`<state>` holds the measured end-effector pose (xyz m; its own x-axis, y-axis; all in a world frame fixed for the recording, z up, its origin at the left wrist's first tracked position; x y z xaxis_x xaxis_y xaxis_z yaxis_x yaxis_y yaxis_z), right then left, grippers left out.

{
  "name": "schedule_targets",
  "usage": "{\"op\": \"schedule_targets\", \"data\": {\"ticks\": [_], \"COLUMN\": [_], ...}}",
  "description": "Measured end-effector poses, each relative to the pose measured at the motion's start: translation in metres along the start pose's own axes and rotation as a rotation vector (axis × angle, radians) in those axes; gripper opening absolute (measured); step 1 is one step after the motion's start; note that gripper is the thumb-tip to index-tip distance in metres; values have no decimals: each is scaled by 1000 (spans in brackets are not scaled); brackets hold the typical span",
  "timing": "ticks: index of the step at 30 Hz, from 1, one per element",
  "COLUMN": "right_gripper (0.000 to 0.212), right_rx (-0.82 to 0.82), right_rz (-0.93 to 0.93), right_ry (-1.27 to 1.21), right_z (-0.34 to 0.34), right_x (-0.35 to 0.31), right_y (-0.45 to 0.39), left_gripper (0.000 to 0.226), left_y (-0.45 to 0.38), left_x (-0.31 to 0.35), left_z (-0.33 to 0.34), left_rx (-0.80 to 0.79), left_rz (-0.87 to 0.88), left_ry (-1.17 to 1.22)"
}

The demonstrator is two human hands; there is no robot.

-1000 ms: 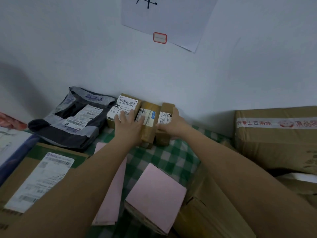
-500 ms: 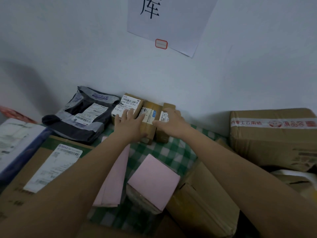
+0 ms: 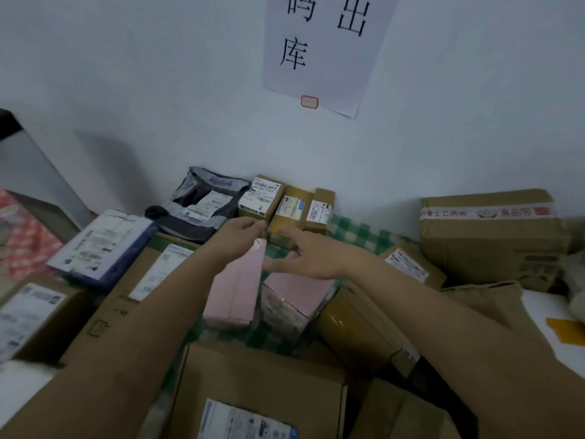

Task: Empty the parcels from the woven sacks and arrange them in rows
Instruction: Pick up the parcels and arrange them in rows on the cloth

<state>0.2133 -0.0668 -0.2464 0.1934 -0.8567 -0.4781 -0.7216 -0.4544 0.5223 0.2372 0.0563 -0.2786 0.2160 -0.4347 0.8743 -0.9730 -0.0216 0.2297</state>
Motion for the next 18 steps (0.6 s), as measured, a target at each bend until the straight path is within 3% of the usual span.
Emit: {"op": "schedule_targets", "data": {"ticks": [3, 7, 16, 18], "right_gripper": [111, 109, 82, 76], "right_rx": [-56, 99, 441, 478], "right_rz": [89, 87, 74, 37], "right_ry": [241, 467, -71, -189], "right_z": [26, 32, -66, -82], "right_x": [4, 3, 18, 19], "right_y": [7, 12, 62, 72], "left_gripper": [30, 21, 44, 60], "left_y": [26, 57, 90, 92], "left_x": [3, 7, 1, 2], "left_z": [-7, -13, -17, -16], "left_rx": [27, 48, 137, 123], "left_rz": [-30, -50, -132, -144], "left_ry": [50, 74, 157, 140]}}
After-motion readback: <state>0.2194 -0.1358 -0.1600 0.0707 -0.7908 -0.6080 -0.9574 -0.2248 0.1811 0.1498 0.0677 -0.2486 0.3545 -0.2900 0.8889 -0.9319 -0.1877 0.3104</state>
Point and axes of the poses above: each hand's wrist, its own y-axis away from the middle knuckle, its own z-axis out of the palm, x = y × z, the point moved 10 cm from there along -y, towards the middle knuckle, and after that the axes turned 6 degrees about z, right-handed, at the moved point
